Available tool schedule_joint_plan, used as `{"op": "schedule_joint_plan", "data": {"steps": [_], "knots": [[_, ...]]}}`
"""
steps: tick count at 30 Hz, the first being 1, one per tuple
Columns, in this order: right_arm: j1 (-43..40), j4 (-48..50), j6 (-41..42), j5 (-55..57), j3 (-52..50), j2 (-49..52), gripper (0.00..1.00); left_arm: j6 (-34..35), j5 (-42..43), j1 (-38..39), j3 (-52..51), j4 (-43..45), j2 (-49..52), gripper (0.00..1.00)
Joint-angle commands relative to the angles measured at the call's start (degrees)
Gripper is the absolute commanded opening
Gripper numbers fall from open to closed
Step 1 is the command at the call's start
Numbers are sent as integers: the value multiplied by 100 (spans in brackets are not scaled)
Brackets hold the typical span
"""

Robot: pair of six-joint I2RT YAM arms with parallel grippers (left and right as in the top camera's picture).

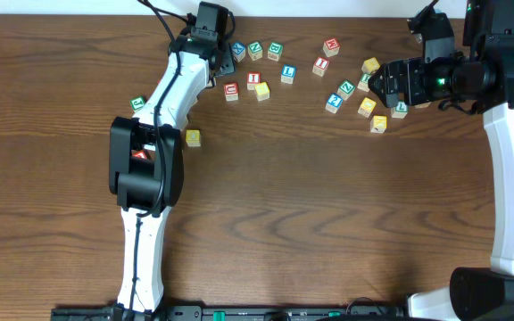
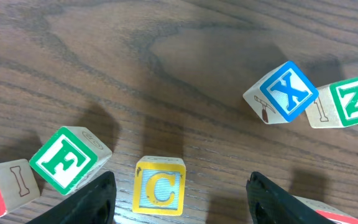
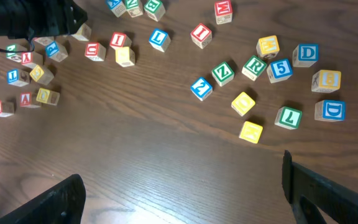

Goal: Spell out CORL
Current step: 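Lower the left gripper and grasp the yellow C block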

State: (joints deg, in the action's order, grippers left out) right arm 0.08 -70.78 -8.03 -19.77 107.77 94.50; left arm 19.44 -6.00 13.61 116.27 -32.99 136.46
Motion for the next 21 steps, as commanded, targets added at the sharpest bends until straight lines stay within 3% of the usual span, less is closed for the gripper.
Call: {"op": "schedule_joint_plan", "data": {"steps": [1,21], "knots": [[46,-33,-63,-72,116,35,97,-116,-118,2,-92,-7,210,64],[46,-57,-63,-72,-72,35,98,-116,-118,2,-92,144,564,61]]}}
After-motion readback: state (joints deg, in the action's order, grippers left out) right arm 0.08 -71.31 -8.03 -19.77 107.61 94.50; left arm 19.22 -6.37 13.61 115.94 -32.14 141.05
